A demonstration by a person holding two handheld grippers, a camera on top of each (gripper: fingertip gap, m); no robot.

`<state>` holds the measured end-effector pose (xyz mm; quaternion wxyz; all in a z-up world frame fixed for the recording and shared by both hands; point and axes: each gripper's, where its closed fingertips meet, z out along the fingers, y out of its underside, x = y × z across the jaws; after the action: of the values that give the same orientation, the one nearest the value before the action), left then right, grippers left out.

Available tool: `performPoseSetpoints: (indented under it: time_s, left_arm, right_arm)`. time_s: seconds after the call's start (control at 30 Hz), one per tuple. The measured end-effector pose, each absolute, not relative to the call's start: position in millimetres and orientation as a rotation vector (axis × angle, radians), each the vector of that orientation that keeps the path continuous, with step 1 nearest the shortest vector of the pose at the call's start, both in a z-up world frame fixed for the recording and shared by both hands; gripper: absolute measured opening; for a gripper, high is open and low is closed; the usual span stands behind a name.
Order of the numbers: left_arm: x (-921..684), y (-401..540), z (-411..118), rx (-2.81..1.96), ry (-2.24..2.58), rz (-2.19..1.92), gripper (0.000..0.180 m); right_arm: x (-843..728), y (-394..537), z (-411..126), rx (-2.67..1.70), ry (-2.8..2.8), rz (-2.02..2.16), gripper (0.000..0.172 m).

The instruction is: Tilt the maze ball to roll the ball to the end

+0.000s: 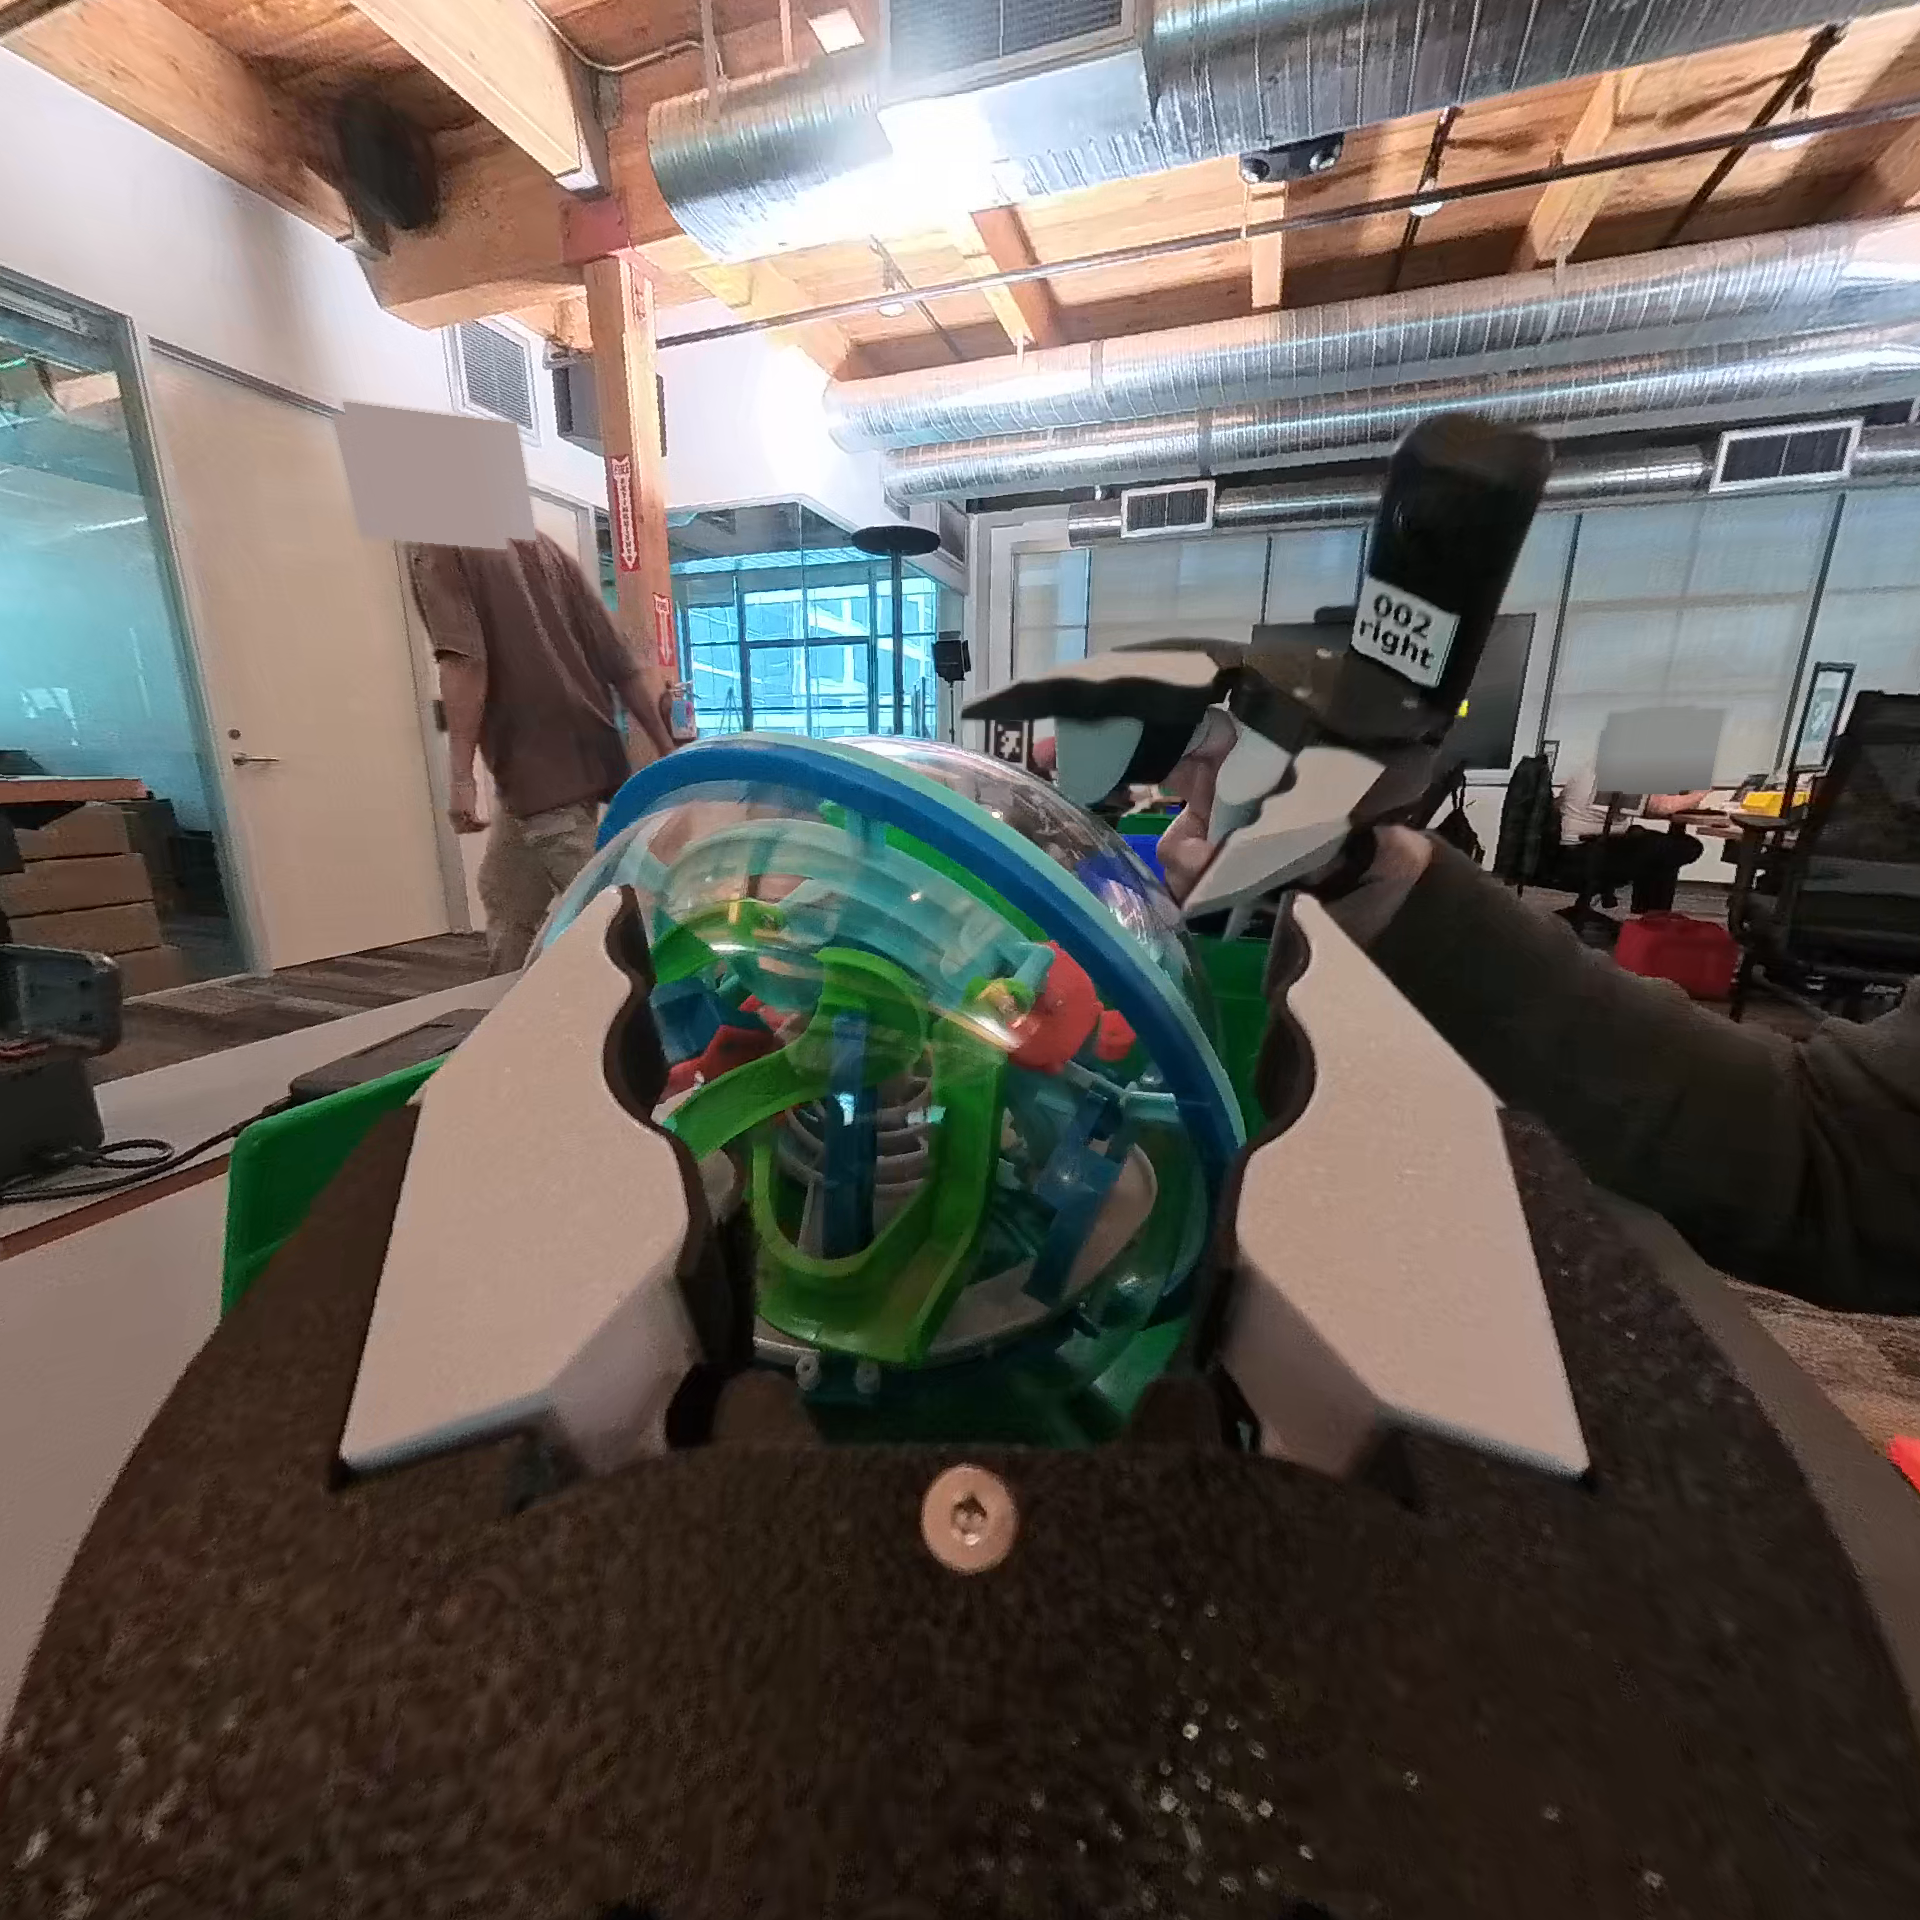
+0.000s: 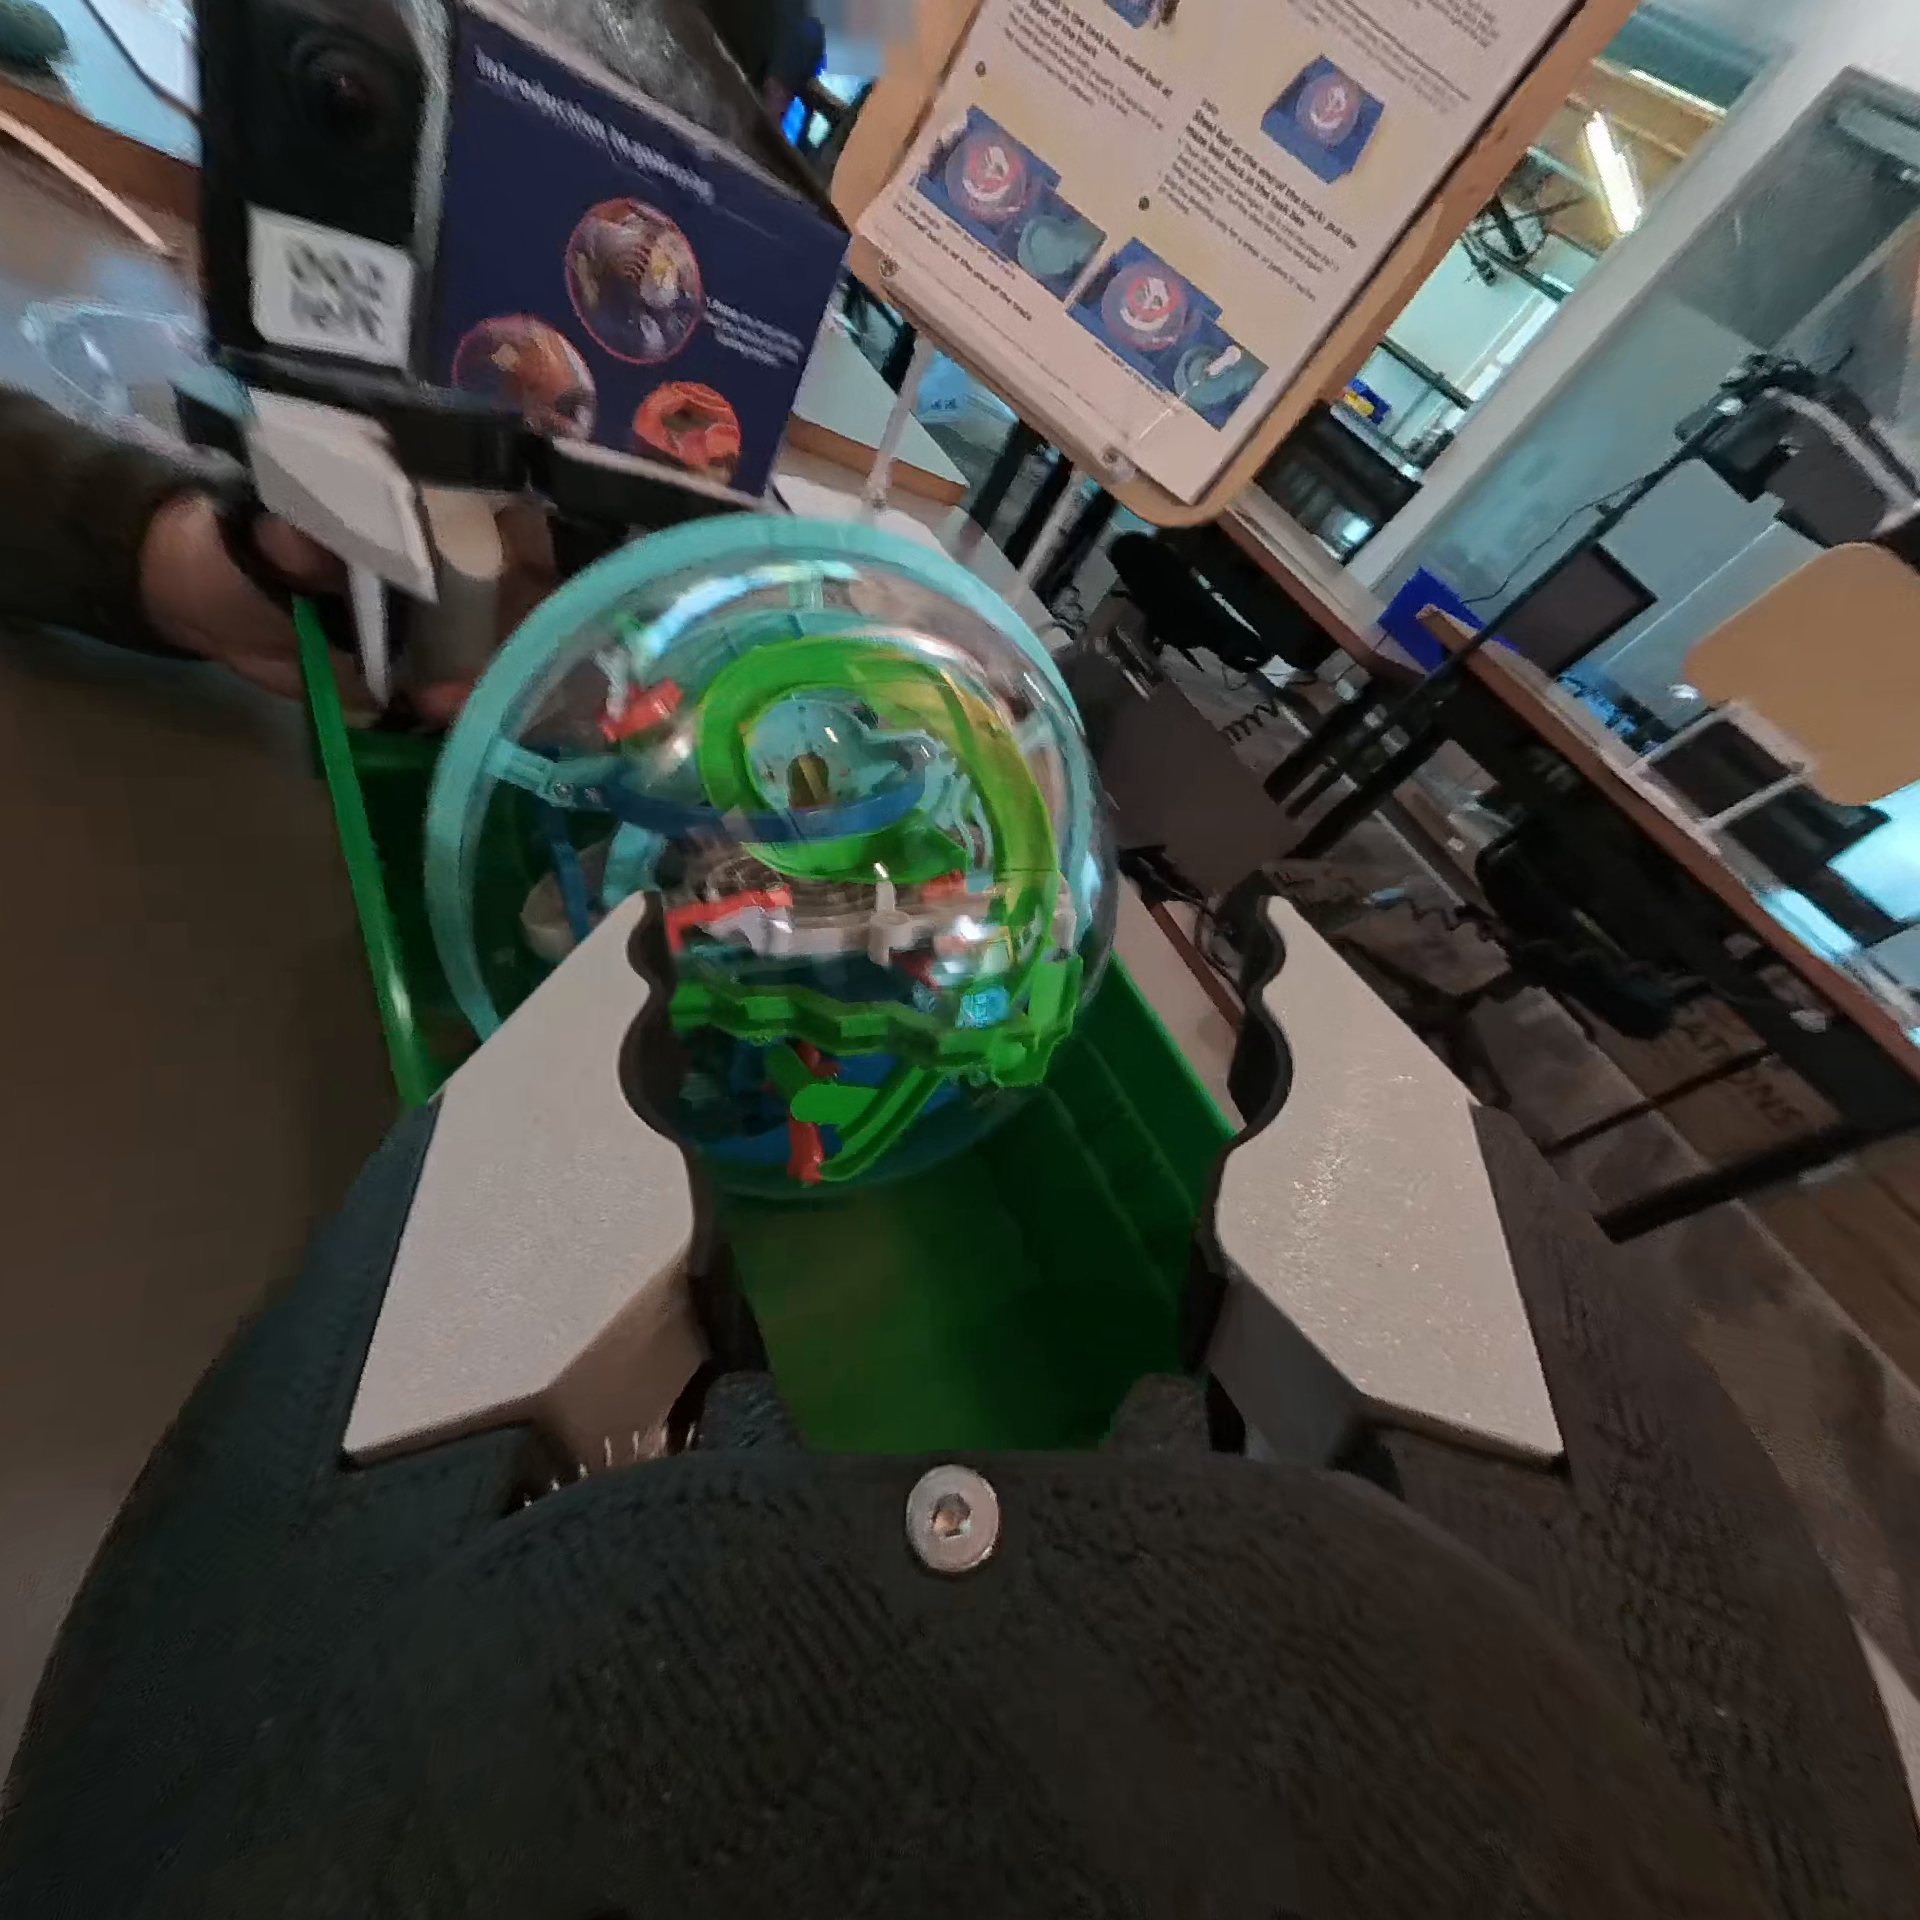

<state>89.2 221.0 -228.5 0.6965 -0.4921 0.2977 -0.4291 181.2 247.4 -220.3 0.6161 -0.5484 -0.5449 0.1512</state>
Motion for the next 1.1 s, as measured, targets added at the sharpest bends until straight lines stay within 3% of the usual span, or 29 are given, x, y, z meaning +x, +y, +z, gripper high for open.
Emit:
performPoseSetpoints:
  time_s: [0.13,0.53,0.63,0.73,0.83,1.1]
  left_arm:
    - [89,220,-230,-1.087,0.677,-0.948,0.116]
    - [91,212,-230,-1.048,0.716,-0.967,0.115]
    - [91,213,-231,-1.052,0.723,-0.955,0.111]
    - [91,216,-233,-1.063,0.730,-0.895,0.095]
    - [90,211,-232,-1.037,0.777,-0.881,0.082]
    - [83,213,-230,-1.025,0.757,-0.878,0.091]
  right_arm:
    - [146,220,-206,-1.261,-1.353,0.526,0.115]
    - [64,211,-238,-1.351,-1.899,0.453,0.142]
    - [63,210,-243,-1.364,-1.980,0.410,0.136]
    - [73,217,-247,-1.406,-2.029,0.305,0.119]
    - [79,222,-246,-1.427,-2.008,0.287,0.115]
    - [111,235,-236,-1.534,-1.823,0.323,0.114]
